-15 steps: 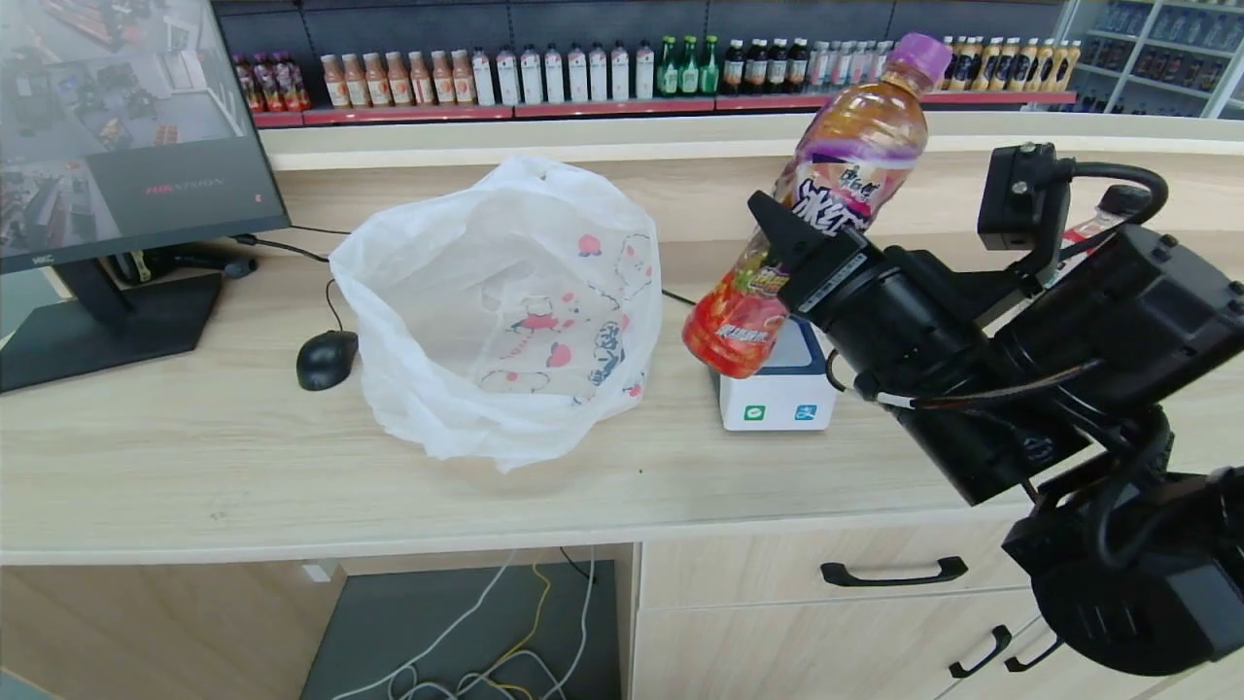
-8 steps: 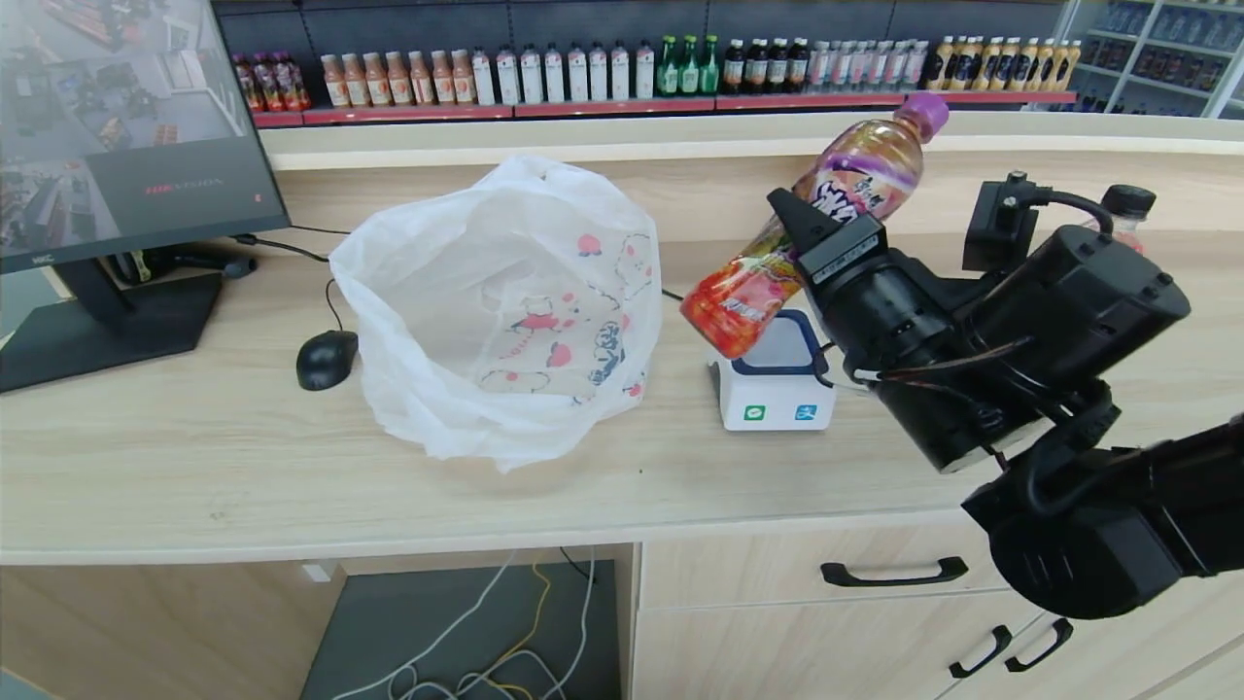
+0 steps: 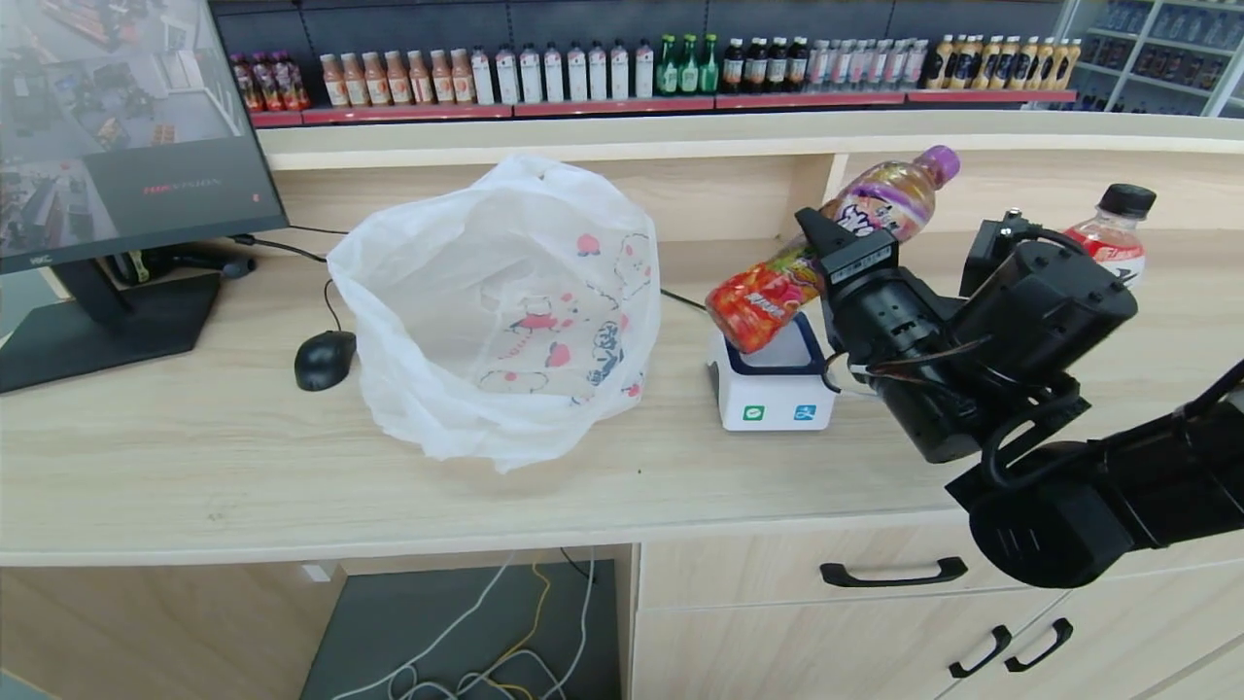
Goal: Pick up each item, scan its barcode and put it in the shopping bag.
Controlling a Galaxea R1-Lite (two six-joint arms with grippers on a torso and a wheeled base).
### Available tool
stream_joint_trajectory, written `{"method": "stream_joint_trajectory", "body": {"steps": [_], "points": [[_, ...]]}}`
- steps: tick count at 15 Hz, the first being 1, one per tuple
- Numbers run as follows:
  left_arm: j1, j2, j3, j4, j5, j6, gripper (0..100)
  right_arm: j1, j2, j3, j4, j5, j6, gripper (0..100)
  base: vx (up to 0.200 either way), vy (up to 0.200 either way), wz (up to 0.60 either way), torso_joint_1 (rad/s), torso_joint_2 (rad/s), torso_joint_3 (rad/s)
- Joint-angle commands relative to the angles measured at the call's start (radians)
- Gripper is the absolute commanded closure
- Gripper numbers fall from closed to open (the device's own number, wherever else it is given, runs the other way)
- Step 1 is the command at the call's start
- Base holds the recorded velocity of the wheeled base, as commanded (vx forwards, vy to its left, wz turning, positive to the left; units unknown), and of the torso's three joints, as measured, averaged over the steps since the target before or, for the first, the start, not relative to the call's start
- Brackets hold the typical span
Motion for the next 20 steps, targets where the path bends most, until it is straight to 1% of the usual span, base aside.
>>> {"method": "stream_joint_trajectory", "body": {"steps": [1, 6, 8, 12, 20], "points": [[0.0, 0.0, 0.0, 0.0, 0.0, -0.002, 0, -0.004, 0.013, -0.011, 0.004, 0.0, 0.01, 100, 0.0, 0.0, 0.0, 0.0, 0.0, 0.0], [0.0, 0.0, 0.0, 0.0, 0.0, 0.0, 0, -0.009, 0.023, -0.011, 0.004, -0.003, 0.053, 100, 0.0, 0.0, 0.0, 0.0, 0.0, 0.0], [0.0, 0.0, 0.0, 0.0, 0.0, 0.0, 0, -0.009, 0.023, -0.011, 0.005, -0.04, 0.086, 100, 0.0, 0.0, 0.0, 0.0, 0.0, 0.0], [0.0, 0.0, 0.0, 0.0, 0.0, 0.0, 0, -0.013, 0.025, -0.008, 0.004, -0.045, 0.113, 100, 0.0, 0.0, 0.0, 0.0, 0.0, 0.0], [0.0, 0.0, 0.0, 0.0, 0.0, -0.002, 0, -0.019, 0.031, -0.005, 0.005, -0.043, 0.113, 100, 0.0, 0.0, 0.0, 0.0, 0.0, 0.0]]}}
